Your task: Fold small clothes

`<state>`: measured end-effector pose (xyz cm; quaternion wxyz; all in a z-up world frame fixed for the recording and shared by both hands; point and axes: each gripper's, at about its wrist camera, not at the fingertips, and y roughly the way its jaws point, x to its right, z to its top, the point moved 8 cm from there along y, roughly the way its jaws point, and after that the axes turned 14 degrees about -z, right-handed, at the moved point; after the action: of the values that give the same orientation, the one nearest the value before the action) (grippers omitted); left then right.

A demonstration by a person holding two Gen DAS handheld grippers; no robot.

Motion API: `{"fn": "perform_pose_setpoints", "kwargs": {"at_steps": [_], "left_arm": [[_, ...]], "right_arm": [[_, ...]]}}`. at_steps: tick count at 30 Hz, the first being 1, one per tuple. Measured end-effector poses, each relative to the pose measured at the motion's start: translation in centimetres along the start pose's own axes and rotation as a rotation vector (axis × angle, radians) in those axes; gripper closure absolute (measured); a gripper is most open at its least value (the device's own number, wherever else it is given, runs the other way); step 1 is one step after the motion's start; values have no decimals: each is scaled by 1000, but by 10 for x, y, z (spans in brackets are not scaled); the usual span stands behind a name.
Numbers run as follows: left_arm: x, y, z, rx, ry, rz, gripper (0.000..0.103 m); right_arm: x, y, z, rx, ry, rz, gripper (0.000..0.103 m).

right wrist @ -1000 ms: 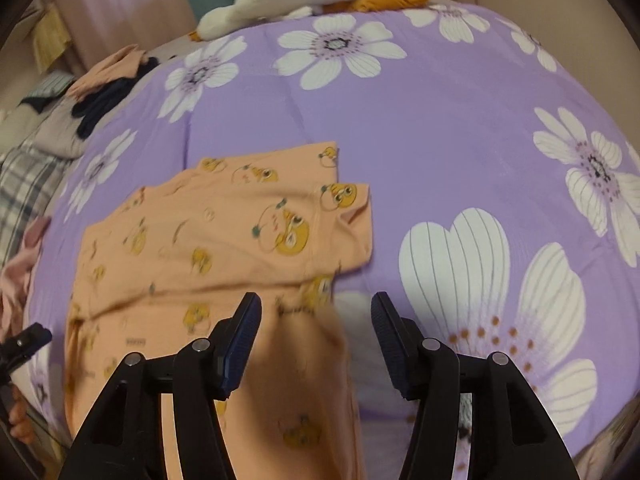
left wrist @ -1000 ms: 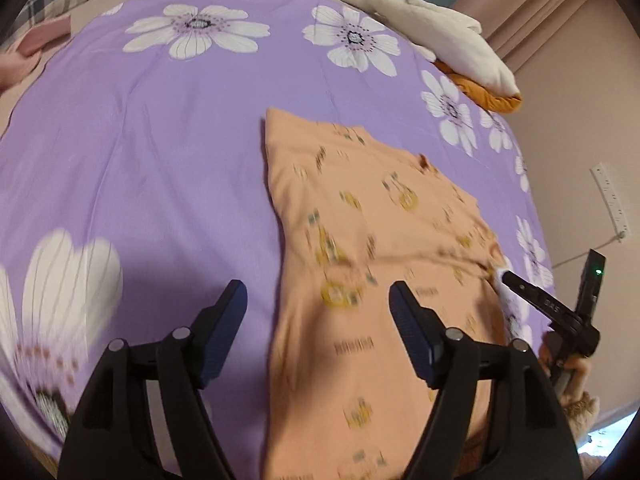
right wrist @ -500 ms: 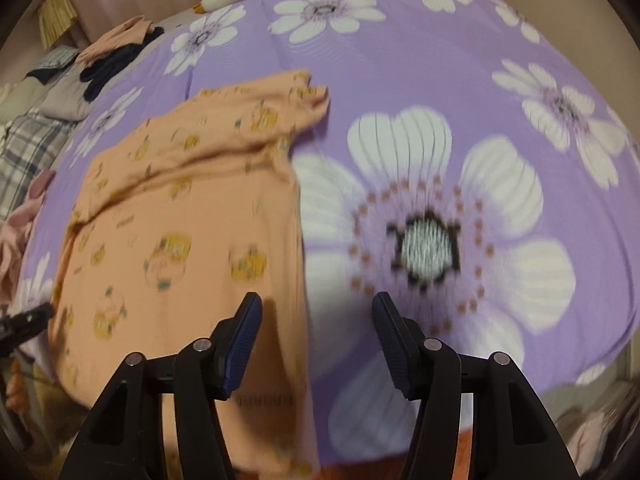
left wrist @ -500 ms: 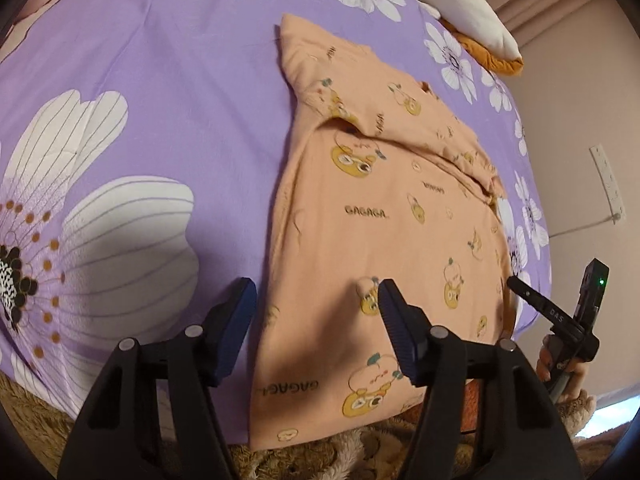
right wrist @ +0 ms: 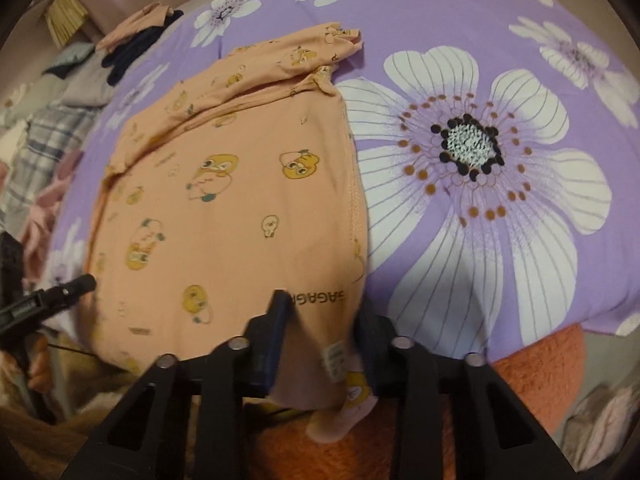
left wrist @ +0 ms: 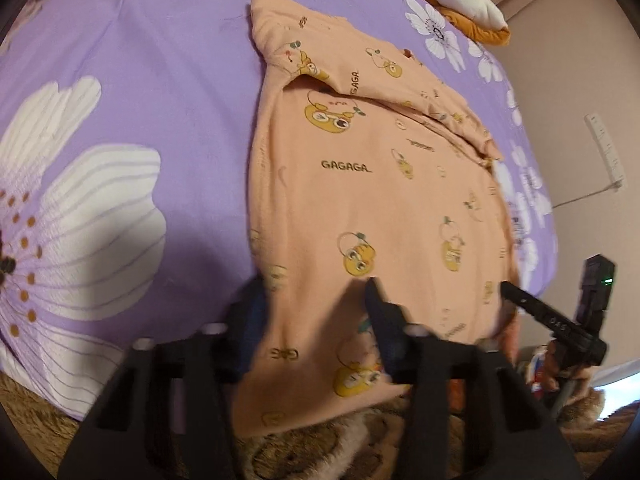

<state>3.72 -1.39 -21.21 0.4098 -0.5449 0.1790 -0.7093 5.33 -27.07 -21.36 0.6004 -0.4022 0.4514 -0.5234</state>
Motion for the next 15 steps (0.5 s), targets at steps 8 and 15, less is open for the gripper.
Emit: {"fn": "perform_pose_setpoints", "kwargs": {"at_steps": [8, 15], "left_arm": [[9, -16, 7, 72, -37, -29, 98], [43, -54, 30, 184, 4, -87, 98]], "right_arm": [[-8, -23, 10, 36, 53, 162, 96], [-15, -68, 36, 165, 65, 249, 96]]}}
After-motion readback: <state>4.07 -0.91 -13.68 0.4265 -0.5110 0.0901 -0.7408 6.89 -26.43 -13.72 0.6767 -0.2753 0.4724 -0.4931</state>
